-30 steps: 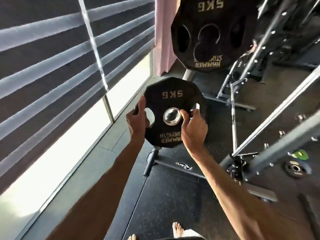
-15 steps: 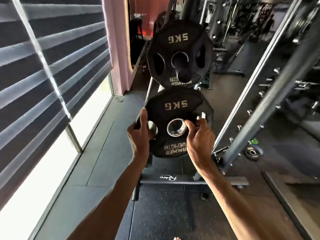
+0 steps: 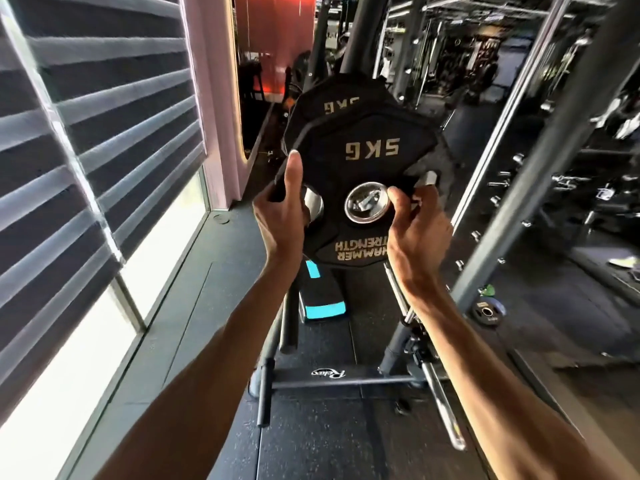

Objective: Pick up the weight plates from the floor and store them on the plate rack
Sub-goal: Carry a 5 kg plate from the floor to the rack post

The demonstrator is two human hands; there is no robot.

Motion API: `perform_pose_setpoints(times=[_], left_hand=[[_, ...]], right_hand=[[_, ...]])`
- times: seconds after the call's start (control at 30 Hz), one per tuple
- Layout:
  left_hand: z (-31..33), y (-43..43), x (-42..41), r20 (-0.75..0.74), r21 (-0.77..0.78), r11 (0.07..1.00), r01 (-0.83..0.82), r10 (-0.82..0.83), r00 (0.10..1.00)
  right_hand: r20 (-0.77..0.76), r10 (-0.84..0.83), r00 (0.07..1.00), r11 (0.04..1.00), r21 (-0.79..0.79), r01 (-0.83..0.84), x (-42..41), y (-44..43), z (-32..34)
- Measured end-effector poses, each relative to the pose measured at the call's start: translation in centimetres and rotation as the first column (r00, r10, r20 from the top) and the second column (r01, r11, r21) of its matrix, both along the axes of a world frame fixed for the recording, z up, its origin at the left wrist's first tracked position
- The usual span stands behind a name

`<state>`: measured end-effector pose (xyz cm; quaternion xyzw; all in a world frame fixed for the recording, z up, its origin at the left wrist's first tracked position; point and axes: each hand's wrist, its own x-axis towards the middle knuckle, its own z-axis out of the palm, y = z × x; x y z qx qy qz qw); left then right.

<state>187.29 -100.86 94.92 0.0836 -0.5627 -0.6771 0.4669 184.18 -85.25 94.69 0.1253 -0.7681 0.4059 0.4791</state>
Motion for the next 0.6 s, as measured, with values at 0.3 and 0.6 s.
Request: perform_pose_setpoints(times=[0.3, 0.6], left_hand=[[1.4, -0.8, -3.6, 0.056, 0.011, 1.0, 0.004, -0.004, 0.998], [0.9, -1.5, -5.3, 0.039, -0.018, 1.0, 0.007, -0.006, 0.999]], right_hand=[[0.087, 0.019, 0.996, 1.0, -0.012, -0.018, -4.4, -0.9, 0.6], [0.058, 0.075, 0.996, 0.997, 0.022, -0.076, -4.7, -0.8, 0.0]])
